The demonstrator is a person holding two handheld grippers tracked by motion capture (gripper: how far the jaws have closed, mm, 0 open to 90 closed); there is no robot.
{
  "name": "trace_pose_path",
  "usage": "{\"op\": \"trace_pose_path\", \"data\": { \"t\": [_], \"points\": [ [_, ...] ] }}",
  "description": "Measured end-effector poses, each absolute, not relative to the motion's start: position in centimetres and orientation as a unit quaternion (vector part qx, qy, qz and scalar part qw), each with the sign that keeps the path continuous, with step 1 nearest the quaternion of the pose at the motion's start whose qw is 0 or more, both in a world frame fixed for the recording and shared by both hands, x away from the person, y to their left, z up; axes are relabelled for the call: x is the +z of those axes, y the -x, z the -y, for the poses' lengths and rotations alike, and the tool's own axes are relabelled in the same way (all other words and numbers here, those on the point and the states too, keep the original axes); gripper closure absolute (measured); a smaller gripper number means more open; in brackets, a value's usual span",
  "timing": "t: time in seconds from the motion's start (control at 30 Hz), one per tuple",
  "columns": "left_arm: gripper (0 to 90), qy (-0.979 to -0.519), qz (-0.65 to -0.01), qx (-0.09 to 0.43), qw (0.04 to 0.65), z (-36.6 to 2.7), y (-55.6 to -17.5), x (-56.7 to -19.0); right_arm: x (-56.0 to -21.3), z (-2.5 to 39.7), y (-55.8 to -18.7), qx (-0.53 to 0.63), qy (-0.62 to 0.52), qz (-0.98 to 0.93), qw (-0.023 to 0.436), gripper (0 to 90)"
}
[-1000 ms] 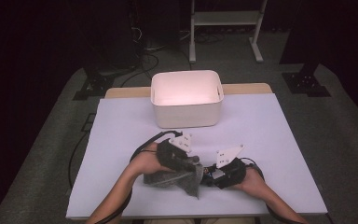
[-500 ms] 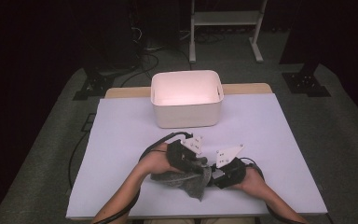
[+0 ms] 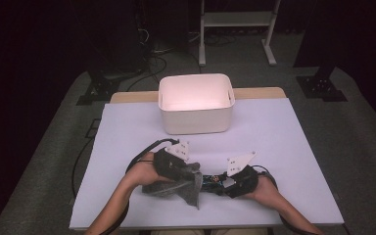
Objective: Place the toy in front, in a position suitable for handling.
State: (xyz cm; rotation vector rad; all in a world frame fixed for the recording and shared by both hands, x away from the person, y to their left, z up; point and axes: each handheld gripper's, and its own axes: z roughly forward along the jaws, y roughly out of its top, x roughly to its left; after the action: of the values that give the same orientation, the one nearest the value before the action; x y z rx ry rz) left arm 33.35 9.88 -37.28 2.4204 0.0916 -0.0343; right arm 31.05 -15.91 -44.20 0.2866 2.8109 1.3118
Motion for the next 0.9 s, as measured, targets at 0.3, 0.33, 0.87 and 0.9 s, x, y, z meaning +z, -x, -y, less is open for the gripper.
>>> {"op": "trace_pose_path", "data": {
  "t": [0.3,0.33,0.87,0.9],
  "points": [
    [77.6,-0.936,-0.047,-0.008,0.35,-10.9,-33.5,-37.1,-44.2,15.9,-31.1,0.42,-0.094,-0.903,0.012,55.4],
    [77.6,-0.936,-0.046,-0.008,0.35,-10.9,-33.5,-37.2,-44.2,15.9,-31.1,0.419,-0.095,-0.903,0.012,55.0],
    [77.6,-0.935,-0.044,-0.017,0.352,-10.3,-33.8,-37.3,-44.1,13.3,-32.3,0.409,-0.092,-0.907,-0.02,45.8],
    [77.6,-0.935,-0.044,-0.019,0.351,-10.3,-33.8,-37.3,-44.2,13.1,-32.4,0.407,-0.091,-0.909,-0.022,50.5]
  ]
}}
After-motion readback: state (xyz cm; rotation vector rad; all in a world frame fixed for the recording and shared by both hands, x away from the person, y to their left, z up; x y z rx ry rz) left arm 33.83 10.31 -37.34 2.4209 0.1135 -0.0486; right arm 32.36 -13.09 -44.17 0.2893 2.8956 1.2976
